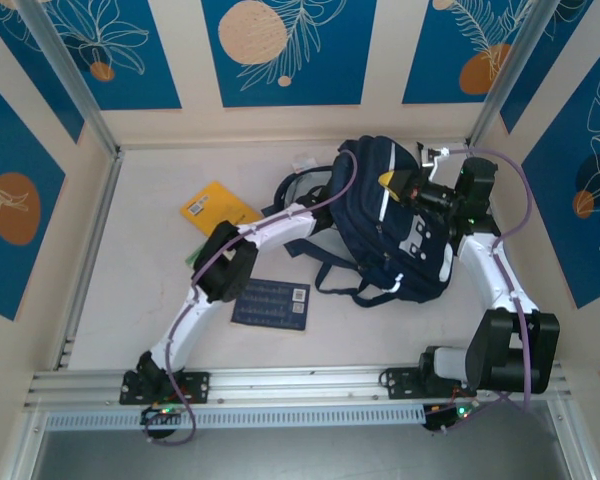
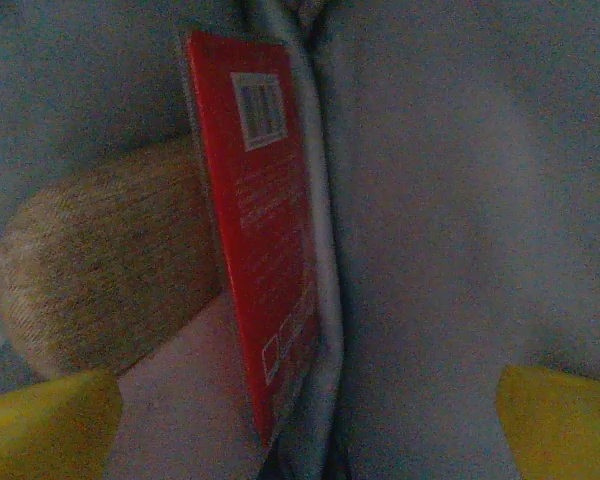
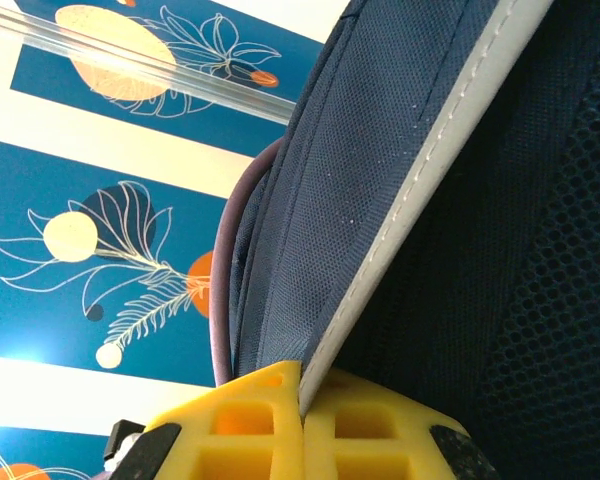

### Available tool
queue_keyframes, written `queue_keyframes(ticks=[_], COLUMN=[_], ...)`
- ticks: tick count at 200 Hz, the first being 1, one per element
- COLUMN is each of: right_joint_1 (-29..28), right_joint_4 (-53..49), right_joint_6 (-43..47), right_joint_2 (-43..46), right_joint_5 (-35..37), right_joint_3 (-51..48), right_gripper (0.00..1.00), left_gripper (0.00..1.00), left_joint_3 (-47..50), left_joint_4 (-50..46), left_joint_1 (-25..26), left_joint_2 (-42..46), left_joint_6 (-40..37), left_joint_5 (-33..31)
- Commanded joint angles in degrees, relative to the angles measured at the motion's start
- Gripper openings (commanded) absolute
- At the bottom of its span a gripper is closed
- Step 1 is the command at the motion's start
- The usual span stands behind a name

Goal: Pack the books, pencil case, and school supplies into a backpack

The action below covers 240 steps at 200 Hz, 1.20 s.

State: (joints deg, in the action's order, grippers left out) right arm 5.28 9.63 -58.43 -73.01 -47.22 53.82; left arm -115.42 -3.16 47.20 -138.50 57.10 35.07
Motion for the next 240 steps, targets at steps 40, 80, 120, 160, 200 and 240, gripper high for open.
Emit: queue_keyframes(ticks=[40,80,120,160,200,240], right_joint_1=[1.3,1.4,1.5,1.4,1.0,1.0], right_joint_4=[-4.6,-8.1,-9.7,-11.6,-16.7,-22.6], right_joint_6=[6.0,8.1,8.9,10.2,14.1,17.8], right_joint_2=[6.4,8.0,9.1,9.8,10.1,10.1], right_joint_5=[3.8,6.9,8.2,9.7,12.0,15.6], right_joint_3=[-0.2,-0.8,-0.8,-0.8,0.6,3.0], right_gripper=[0.00,0.00,0.00,0.00,0.00,0.00], left_gripper=[1.00,1.00,1.00,1.00,1.00,1.00], left_joint_3=[9.8,20.3,27.1,32.6,34.7,38.6], left_joint_4=[-8.5,-9.2,-12.3,-13.3,-14.0,-17.1], left_joint_1=[-1.0,-2.5,-4.5,-7.0,-9.7,-11.5], left_joint_2=[14.7,23.2,30.6,37.5,42.4,49.3], left_joint_6=[-9.9,-10.9,-12.9,-14.5,-15.8,-19.1], left_joint_5=[-0.1,-2.1,-5.3,-7.6,-4.7,-5.7])
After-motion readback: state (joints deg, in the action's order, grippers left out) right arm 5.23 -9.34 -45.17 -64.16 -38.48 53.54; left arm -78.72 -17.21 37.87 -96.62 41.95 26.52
